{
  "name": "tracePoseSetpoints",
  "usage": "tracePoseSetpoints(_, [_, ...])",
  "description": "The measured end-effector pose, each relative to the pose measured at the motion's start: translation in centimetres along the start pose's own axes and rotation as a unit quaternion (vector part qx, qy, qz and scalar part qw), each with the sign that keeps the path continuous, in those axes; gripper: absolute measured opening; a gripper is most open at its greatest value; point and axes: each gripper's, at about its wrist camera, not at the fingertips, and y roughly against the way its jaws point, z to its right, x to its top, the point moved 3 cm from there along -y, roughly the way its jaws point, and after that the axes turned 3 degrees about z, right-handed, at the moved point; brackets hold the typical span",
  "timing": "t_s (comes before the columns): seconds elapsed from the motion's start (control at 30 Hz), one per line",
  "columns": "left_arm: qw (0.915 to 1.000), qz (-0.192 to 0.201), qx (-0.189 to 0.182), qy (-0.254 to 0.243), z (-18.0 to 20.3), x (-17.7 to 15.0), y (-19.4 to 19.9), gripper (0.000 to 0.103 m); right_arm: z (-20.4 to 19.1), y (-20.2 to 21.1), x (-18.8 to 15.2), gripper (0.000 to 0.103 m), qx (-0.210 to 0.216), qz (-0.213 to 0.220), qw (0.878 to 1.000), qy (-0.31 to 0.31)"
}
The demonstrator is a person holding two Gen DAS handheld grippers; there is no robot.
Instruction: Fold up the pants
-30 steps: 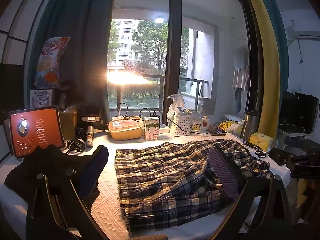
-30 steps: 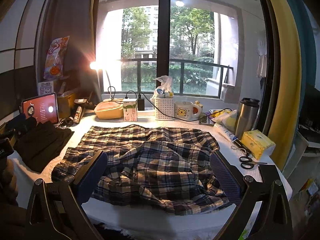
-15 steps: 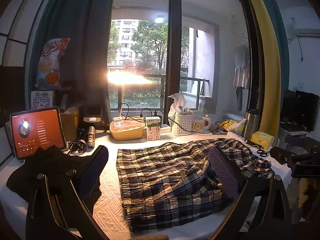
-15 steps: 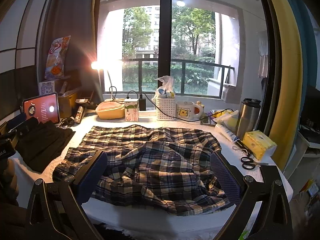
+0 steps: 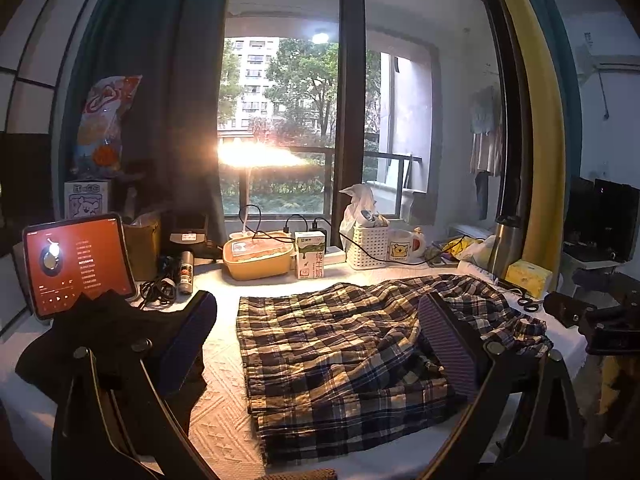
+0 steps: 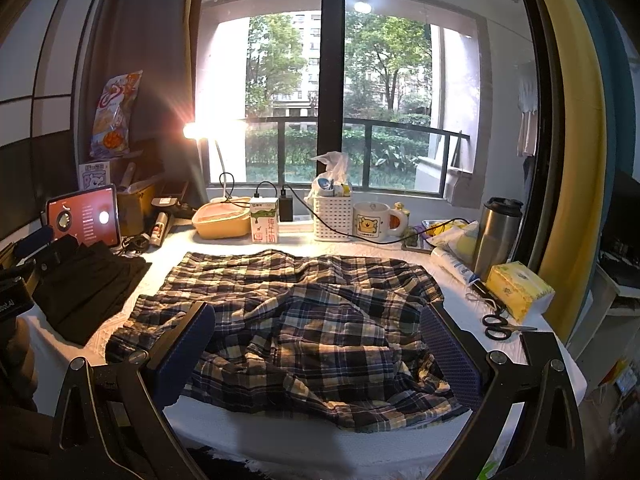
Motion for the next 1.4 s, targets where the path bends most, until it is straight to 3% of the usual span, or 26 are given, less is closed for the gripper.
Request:
tracePoseSetpoints(0.83, [0.9999,-0.01,0.007,0.012,-0.6,-0.3,-0.4,0.1,-0.3,-0.4,-0.3,0.103,0.002,-0.007,1.0,0.001])
tracePoseSetpoints(1.13, [0.9991,-0.042,0.005,0.007,-0.8,-0.5,-3.1,0.1,0.3,-2.2,-0.8,0.103,0.003,-0.023,1.0,0.006])
tracePoseSetpoints(1.4, [0.9942,-0.107,0.009,-0.004,-1.2,-2.0,-8.7,0.1,2.7,-6.6,-0.9,0.103,-0.017,-0.056,0.998,0.005])
